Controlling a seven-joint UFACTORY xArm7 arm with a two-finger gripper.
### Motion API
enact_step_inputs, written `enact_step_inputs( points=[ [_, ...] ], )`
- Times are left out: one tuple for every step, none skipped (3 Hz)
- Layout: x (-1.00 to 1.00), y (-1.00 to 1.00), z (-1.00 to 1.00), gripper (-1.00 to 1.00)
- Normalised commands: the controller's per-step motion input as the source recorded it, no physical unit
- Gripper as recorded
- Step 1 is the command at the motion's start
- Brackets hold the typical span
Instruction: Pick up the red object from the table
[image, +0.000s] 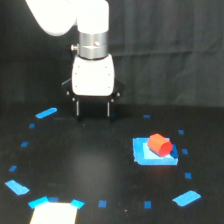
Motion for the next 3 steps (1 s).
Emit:
enact_step_inputs(
  points=[
    [0.01, -0.67, 0.0, 0.86],
    [1.0, -0.28, -1.0, 0.41],
    [1.0, 0.17, -1.0, 0.98]
  ],
)
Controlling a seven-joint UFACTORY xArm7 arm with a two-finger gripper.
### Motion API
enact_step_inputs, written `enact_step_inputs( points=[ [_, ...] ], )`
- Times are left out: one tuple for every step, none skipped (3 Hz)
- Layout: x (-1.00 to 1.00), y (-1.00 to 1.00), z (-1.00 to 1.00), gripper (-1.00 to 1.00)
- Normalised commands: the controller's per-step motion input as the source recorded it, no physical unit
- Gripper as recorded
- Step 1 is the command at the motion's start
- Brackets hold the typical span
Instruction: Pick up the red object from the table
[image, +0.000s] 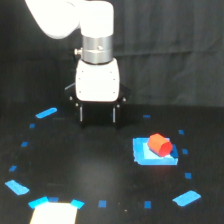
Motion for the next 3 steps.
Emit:
enact_step_inputs(
  points=[
    [1.0, 0.21, -0.86, 0.94],
    [1.0, -0.36, -1.0, 1.0],
    [-0.42, -0.97, -0.06, 0.56]
  ],
)
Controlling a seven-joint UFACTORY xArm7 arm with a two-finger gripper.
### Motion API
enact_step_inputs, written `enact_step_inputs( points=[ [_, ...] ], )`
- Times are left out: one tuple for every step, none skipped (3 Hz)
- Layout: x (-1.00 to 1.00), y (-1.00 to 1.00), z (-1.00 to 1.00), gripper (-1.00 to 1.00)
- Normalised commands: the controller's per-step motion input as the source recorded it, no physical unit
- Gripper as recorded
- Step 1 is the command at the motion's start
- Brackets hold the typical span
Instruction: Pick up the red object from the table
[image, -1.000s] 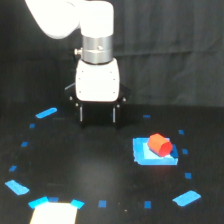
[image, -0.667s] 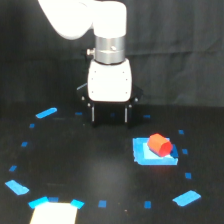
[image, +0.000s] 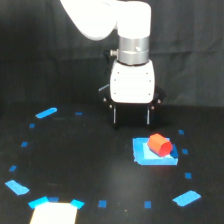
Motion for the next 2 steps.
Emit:
enact_step_inputs(
  points=[
    [-1.0, -0.66, -0.12, 0.01],
    [1.0, -1.0, 0.0, 1.0]
  ],
)
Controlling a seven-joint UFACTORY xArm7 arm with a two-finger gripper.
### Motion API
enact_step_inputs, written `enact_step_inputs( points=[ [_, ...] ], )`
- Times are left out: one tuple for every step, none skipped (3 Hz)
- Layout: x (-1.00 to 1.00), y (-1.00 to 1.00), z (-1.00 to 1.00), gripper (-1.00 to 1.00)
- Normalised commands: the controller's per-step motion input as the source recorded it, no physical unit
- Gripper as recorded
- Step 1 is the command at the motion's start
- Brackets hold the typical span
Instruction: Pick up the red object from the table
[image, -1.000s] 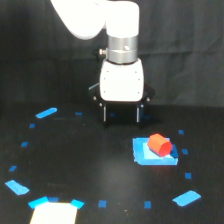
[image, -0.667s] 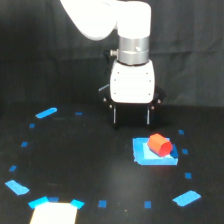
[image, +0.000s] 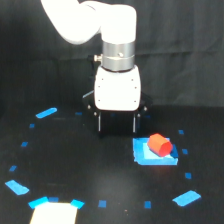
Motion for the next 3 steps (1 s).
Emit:
enact_step_inputs(
  points=[
    [1.0, 0.35, -0.53, 0.98],
    [1.0, 0.72, -0.81, 1.0],
    [0.74, -1.0, 0.14, 1.0]
  ],
)
